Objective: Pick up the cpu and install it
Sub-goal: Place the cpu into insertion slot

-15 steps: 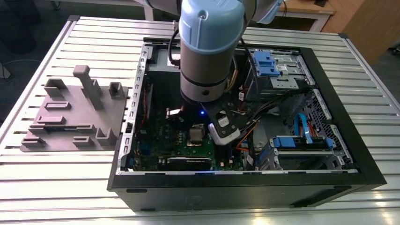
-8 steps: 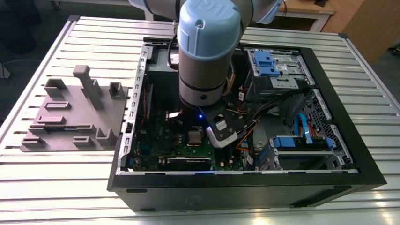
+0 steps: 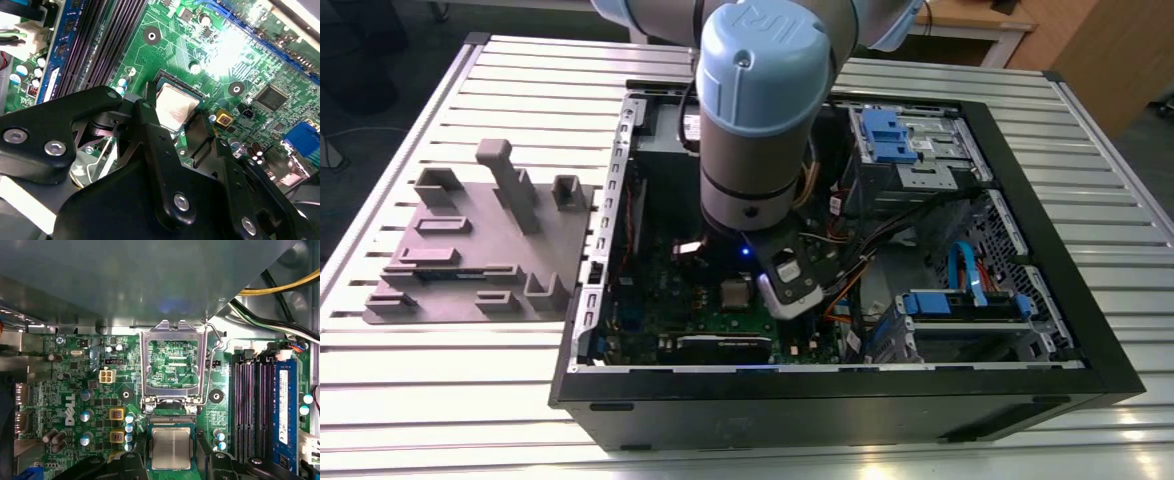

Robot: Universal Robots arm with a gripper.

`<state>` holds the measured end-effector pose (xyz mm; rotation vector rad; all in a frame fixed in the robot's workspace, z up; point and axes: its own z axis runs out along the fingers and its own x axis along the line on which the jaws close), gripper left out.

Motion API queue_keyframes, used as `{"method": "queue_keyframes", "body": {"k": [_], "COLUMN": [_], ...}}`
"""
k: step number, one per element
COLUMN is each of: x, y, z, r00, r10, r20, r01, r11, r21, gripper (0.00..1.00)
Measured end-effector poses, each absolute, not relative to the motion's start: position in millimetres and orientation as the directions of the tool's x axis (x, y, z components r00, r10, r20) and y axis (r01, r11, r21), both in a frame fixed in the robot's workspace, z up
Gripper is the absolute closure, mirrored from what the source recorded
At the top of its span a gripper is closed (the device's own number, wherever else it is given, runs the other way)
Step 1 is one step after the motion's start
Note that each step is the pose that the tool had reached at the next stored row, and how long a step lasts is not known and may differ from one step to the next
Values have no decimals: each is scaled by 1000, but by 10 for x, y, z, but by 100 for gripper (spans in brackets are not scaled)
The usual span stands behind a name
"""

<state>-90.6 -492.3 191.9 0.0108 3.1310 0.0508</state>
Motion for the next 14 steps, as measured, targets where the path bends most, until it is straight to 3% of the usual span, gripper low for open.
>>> {"method": "queue_keyframes", "body": {"k": [14], "x": [-907], "y": [-4923], "z": [1869], "r00": [-1000], "r10": [10], "r20": [-10], "r01": [9], "r11": [999], "r21": [34], "gripper": [53]}}
